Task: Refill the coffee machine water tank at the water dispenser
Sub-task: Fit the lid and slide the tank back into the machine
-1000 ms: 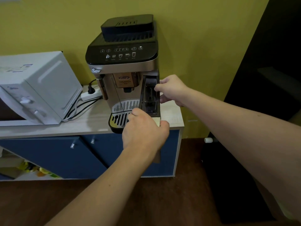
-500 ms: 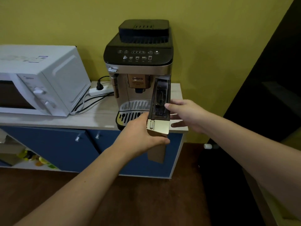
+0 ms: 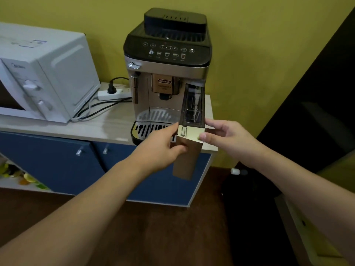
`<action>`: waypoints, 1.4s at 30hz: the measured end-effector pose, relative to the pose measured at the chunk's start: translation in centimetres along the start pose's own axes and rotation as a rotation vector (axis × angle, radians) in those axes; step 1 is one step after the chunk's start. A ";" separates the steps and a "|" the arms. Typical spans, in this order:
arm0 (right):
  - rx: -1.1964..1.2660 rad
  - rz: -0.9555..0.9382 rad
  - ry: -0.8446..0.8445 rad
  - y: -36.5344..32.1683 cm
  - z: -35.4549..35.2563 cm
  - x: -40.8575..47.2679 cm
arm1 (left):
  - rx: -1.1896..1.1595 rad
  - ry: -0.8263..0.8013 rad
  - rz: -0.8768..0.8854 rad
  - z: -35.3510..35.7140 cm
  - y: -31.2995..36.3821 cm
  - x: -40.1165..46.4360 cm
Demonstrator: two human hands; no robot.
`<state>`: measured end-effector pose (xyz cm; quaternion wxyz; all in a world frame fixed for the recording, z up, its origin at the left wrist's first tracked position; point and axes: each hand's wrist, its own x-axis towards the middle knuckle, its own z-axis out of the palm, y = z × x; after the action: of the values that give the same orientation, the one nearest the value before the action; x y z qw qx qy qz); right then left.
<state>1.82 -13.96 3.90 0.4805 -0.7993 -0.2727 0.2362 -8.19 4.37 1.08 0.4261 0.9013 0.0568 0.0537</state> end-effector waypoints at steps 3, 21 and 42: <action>-0.082 0.007 -0.084 -0.3 -0.9 0.4 | 0.075 -0.053 0.041 -0.4 -0.3 0.5; -0.148 -0.142 -0.022 1.9 -0.7 1.8 | 0.248 -0.017 0.182 -0.4 -1.4 2.5; -0.274 -0.292 0.205 4.5 -2.3 7.8 | 0.385 0.494 0.282 4.7 -3.5 5.8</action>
<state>9.95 -12.00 -0.07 0.4220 -0.8288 -0.3649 0.0424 -2.01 3.85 -4.33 0.2098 0.9240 0.0421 0.3169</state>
